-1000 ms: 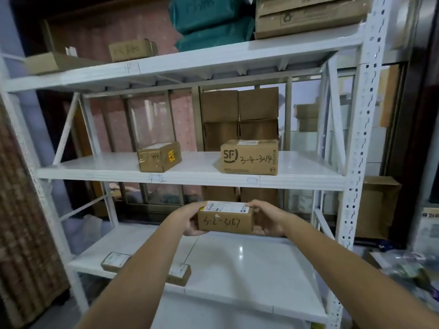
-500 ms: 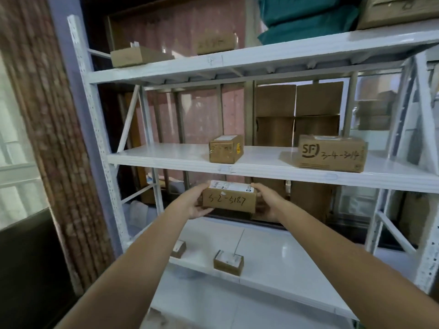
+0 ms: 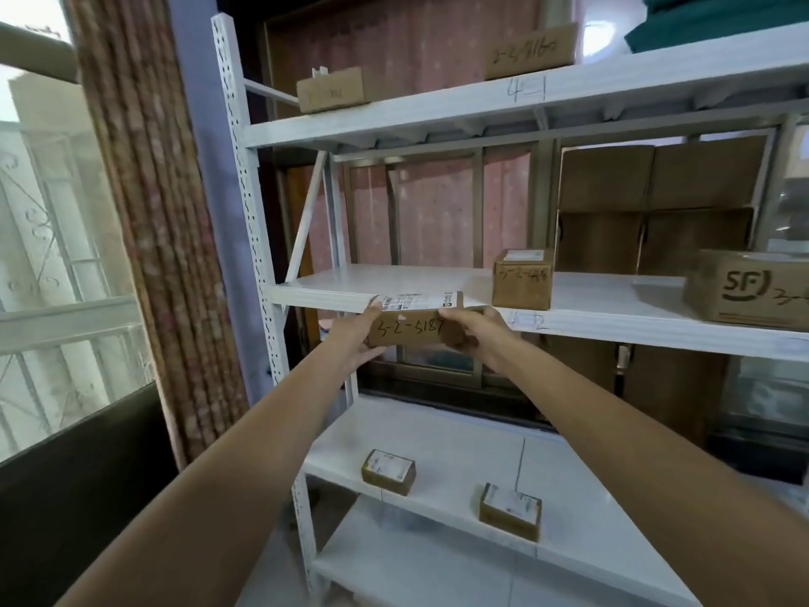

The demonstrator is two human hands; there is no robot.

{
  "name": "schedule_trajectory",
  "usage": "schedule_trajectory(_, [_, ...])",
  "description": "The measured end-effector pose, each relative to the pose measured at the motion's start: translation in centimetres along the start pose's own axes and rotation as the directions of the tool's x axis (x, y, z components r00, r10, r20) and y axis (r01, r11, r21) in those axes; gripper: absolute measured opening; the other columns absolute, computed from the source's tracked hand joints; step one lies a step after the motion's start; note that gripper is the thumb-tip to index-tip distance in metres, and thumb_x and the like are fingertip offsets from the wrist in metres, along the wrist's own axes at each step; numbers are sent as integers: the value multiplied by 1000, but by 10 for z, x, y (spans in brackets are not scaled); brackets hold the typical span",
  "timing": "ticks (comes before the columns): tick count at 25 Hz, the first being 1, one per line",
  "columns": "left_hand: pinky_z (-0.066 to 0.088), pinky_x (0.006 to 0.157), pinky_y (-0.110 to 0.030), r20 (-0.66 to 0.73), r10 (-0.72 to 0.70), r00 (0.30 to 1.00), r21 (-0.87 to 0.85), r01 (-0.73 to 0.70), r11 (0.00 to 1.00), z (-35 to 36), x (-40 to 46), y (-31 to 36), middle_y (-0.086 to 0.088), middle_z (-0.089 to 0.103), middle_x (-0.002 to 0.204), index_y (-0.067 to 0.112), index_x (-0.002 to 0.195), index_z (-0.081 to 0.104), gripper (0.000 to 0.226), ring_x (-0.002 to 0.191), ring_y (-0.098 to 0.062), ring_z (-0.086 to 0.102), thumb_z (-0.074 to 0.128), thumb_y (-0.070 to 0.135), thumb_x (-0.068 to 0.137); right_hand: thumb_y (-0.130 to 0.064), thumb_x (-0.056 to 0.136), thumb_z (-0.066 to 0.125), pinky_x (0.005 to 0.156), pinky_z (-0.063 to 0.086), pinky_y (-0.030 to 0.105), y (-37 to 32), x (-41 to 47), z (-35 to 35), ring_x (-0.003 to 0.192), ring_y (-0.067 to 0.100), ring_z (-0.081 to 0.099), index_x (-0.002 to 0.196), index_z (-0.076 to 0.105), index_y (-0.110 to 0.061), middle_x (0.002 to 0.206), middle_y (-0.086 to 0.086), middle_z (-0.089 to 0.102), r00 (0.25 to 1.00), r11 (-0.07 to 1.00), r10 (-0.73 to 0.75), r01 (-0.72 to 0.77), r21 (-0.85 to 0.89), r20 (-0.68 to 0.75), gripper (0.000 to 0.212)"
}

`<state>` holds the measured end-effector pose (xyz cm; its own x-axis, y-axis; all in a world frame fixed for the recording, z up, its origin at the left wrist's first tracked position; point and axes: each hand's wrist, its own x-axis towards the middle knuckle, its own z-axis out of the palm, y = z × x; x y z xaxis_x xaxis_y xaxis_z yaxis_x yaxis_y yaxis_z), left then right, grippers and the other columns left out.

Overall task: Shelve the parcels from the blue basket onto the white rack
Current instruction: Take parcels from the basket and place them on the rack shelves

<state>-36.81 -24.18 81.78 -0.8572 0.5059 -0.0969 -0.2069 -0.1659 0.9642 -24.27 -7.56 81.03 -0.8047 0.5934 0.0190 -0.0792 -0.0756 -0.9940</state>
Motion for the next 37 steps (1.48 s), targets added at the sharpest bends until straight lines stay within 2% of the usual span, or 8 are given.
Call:
schedule_trajectory(8, [55,90,-34,77,154,985,223,-167,960,-28,151,63,-3,70,106,21,99,60,27,104,-20,63,67,42,84,-34,77,80,89,58,39,-34,153,56,108,24,59,121,44,-17,119,8,57,986,987,-158,157,-34,-49,58])
schedule_trajectory(11, [48,101,-40,90,187,978,328,-207,922,-37,204,69,0,66,109,22,107,60,32,111,-21,58,60,48,87,-46,77,76,94,52,37,-33,194,71,113,23,55,124,44,-20,123,4,56,974,965,-206,187,-181,-91,63])
schedule_trajectory(15, [40,104,-40,117,232,966,451,-259,854,-44,268,66,-4,61,118,15,121,59,49,111,-22,53,54,52,90,-60,78,66,87,41,35,-10,238,90,108,21,53,124,47,-21,125,3,58,957,919,-219,138,-370,-188,64])
schedule_trajectory(19, [38,94,-31,178,249,952,551,-306,777,-48,323,60,-7,59,115,11,122,60,54,104,-23,51,49,54,91,-70,77,55,100,46,44,8,267,105,112,26,58,127,47,-22,126,5,60,936,884,-193,36,-465,-294,70])
schedule_trajectory(23, [39,92,-32,243,264,933,599,-359,716,-63,362,52,-11,61,119,12,120,59,54,103,-26,53,46,55,91,-75,81,42,112,30,50,27,285,119,125,29,49,131,49,-26,132,5,59,909,777,-198,-82,-624,-367,70])
schedule_trajectory(26, [42,100,-38,288,253,923,674,-384,631,-71,376,41,-12,62,120,14,119,59,60,109,-31,55,41,63,89,-75,80,42,115,24,51,30,292,122,130,29,43,133,48,-28,136,3,56,899,759,-167,-144,-635,-404,71])
schedule_trajectory(32, [34,106,-51,303,272,913,736,-405,542,-74,381,30,-6,61,122,26,120,55,71,117,-33,51,27,78,81,-80,63,48,108,37,49,28,291,117,123,27,50,127,49,-31,130,-1,59,922,814,-116,-125,-567,-370,80])
schedule_trajectory(37, [36,108,-47,318,245,916,658,-399,639,-74,377,35,-9,60,124,16,123,55,67,117,-30,52,37,69,87,-76,71,51,106,38,42,21,283,119,132,30,43,144,34,-25,147,5,45,908,861,-109,-118,-495,-406,90])
